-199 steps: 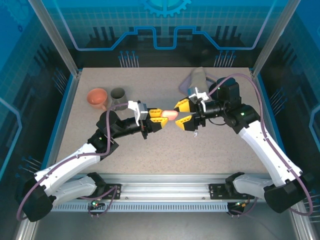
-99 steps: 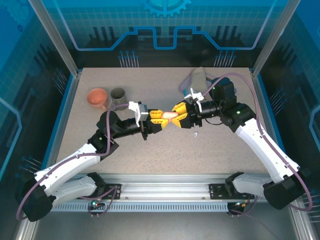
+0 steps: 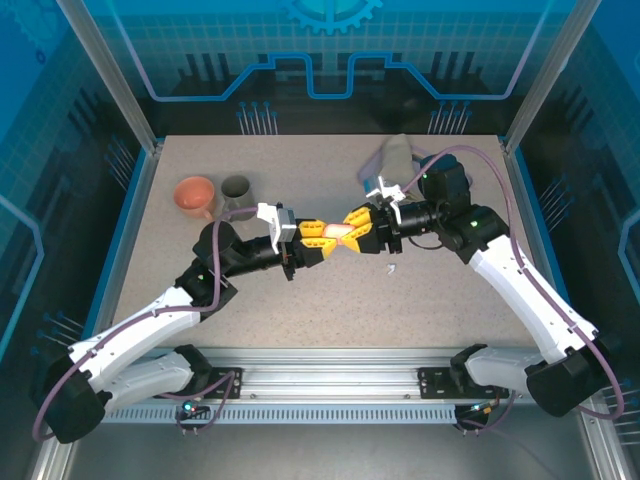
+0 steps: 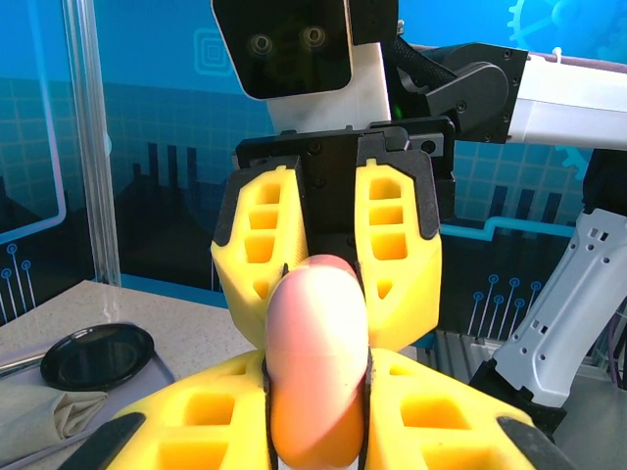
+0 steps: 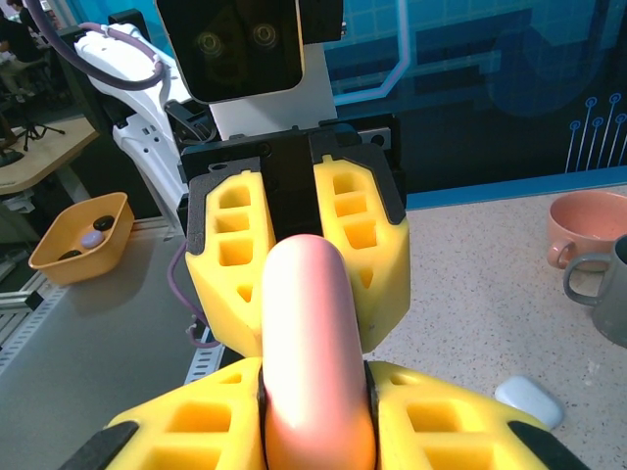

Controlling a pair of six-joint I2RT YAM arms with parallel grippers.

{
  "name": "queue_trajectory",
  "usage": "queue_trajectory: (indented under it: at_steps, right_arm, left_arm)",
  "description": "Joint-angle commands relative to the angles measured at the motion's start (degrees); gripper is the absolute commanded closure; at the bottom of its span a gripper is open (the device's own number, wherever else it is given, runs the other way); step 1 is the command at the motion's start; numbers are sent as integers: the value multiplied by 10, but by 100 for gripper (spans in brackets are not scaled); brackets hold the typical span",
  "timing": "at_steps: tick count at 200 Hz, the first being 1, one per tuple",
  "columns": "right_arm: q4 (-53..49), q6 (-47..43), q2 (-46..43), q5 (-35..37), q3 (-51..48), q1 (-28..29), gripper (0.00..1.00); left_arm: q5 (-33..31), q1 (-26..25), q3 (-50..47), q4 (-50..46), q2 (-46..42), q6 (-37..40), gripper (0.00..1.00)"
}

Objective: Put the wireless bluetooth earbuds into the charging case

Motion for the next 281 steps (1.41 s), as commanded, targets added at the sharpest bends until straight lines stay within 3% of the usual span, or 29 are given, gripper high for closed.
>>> queue_trajectory:
  at_steps: [1, 31, 50, 72, 113, 152, 220, 281]
  right_arm:
    - [-14, 13, -15, -4, 13, 13, 80]
    - [-12, 30, -23, 17, 10, 4, 80]
    - [-12, 46, -26, 35, 6, -4, 81]
    - [-10, 66, -28, 60, -6, -15, 82]
    - [8, 109, -25, 92, -41, -38, 83]
    - [31, 160, -3, 158, -68, -41, 83]
    - [31, 247, 123, 262, -55, -27, 83]
    - [10, 279, 313, 259, 36, -17, 84]
  left_arm:
    - [-22, -2, 4, 9, -10, 2, 91]
    - [-30, -2, 5, -15, -20, 15, 71]
    - [-51, -2, 2, -31, -30, 24, 64]
    - [-90, -2, -14, -36, -53, 33, 42]
    - [-142, -2, -25, -80, -106, 65, 30]
    - [-188, -2, -25, -133, -164, 108, 2]
    - [-206, -2, -12, -218, -229, 154, 1]
    - [-226, -2, -13, -234, -255, 161, 1]
